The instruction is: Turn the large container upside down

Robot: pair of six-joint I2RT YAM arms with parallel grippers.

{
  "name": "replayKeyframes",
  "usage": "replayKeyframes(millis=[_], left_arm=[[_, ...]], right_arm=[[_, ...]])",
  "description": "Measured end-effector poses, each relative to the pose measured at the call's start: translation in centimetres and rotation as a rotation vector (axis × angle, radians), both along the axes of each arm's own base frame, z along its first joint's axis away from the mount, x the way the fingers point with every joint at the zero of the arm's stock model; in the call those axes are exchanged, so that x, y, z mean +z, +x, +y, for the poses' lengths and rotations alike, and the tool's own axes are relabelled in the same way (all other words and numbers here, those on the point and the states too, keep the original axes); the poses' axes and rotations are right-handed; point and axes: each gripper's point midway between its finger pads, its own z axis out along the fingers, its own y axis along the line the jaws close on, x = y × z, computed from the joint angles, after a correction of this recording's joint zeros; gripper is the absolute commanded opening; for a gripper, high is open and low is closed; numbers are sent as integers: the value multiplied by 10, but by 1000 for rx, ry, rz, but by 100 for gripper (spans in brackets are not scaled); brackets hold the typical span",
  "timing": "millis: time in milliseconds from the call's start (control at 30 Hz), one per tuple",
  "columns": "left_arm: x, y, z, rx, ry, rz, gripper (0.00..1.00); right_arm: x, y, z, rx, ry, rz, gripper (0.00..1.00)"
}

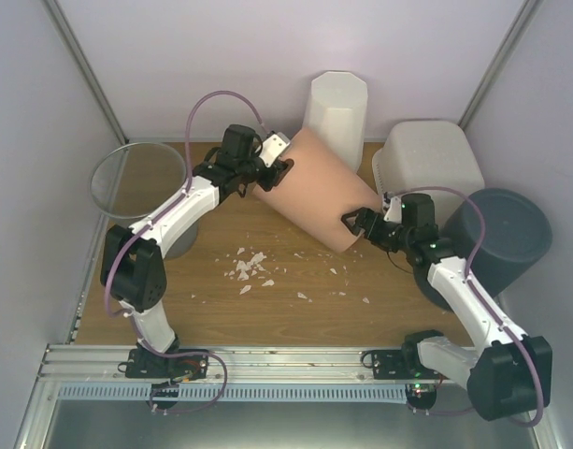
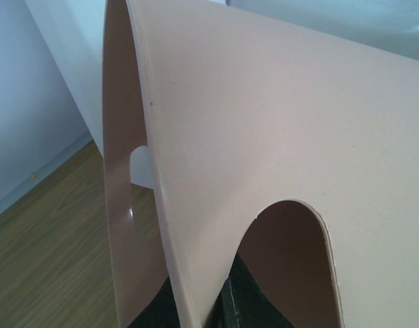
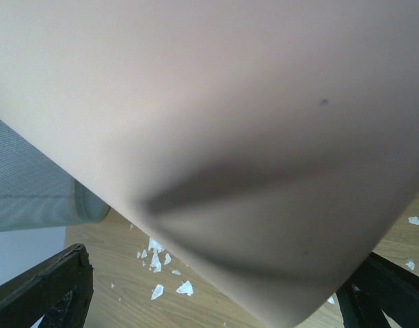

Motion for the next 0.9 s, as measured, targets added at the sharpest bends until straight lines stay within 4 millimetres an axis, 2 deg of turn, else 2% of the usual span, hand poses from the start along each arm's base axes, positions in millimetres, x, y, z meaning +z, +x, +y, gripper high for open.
replayKeyframes(millis=[133,267,400,500,567,667,733,767,900], left_arm=[[-6,10,1,8,2,12,3],[-21,12,3,20,7,64,12],[-41,13,9,34,29,137,11],[-53,15,8,27,17,203,16],[-60,15,7,15,10,242,26],[-71,15,5,-11,5,289,33],[-75,15,2,-29,-5,301,46],[-77,15,1,-35,-10,310,51],[-92,14,-3,-71,-45,378,63]], right_arm=[[8,-1,3,-7,-22,11,93],[15,-10,7,-4,-40,47,93],[30,-22,14,17,-41,67,93],[43,-27,18,24,-45,59,93],[47,-29,21,29,-52,60,93],[57,-32,26,43,-56,45,93],[67,-31,27,43,-56,26,93],[74,-30,25,28,-64,11,93],[81,-29,20,4,-76,-14,93]])
